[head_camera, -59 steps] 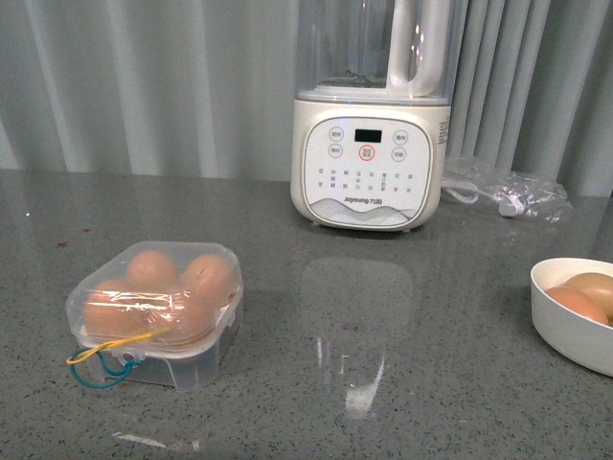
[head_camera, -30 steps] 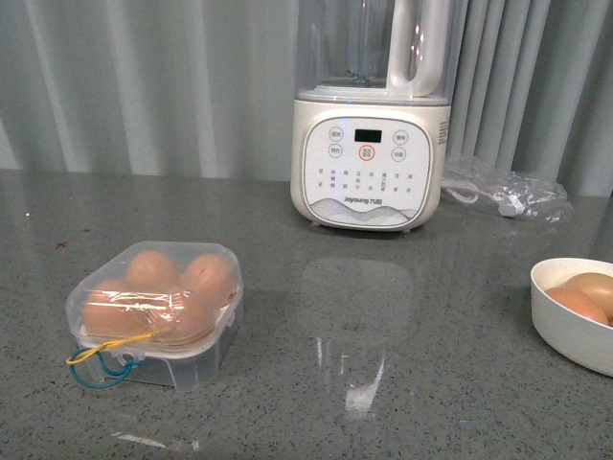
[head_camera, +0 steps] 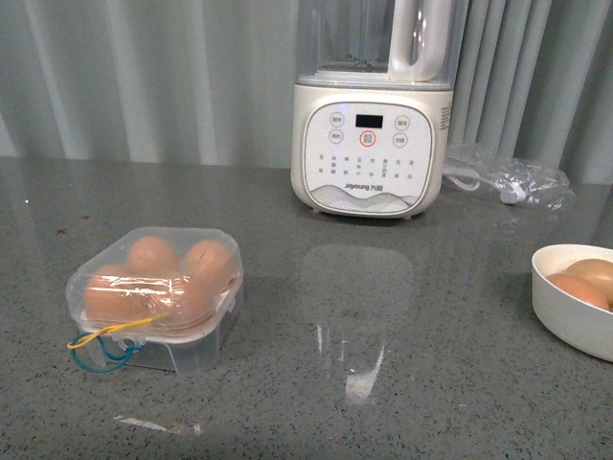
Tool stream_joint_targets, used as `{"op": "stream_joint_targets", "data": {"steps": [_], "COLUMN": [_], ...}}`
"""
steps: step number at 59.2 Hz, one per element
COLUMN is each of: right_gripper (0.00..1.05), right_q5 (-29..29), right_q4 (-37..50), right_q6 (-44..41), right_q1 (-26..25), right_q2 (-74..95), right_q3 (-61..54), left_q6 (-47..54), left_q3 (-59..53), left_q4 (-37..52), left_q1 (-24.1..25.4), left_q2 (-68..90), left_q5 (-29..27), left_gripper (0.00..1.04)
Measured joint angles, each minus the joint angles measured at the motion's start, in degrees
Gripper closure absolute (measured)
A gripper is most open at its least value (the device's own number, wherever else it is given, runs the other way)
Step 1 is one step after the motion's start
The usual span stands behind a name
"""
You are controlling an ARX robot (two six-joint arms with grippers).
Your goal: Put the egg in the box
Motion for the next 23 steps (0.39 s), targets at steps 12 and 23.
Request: {"op": "stream_joint_targets", "data": {"steps": [12, 23], "right_gripper": [0.07, 0.07], "right_q5": [0.00, 0.00], "right_q4": [0.00, 0.00], "right_q6": [0.00, 0.00], "right_q1": [0.00, 0.00], "right_q2": [0.00, 0.00], "right_q3": [0.00, 0.02], "left_q6": [0.00, 0.00], "left_q3": [0.00, 0.00], "left_q4": [0.00, 0.00], "left_q1": [0.00, 0.00], "left_q2": [0.00, 0.00], "left_q5": [0.00, 0.00], "left_gripper": [0.07, 0.07]}}
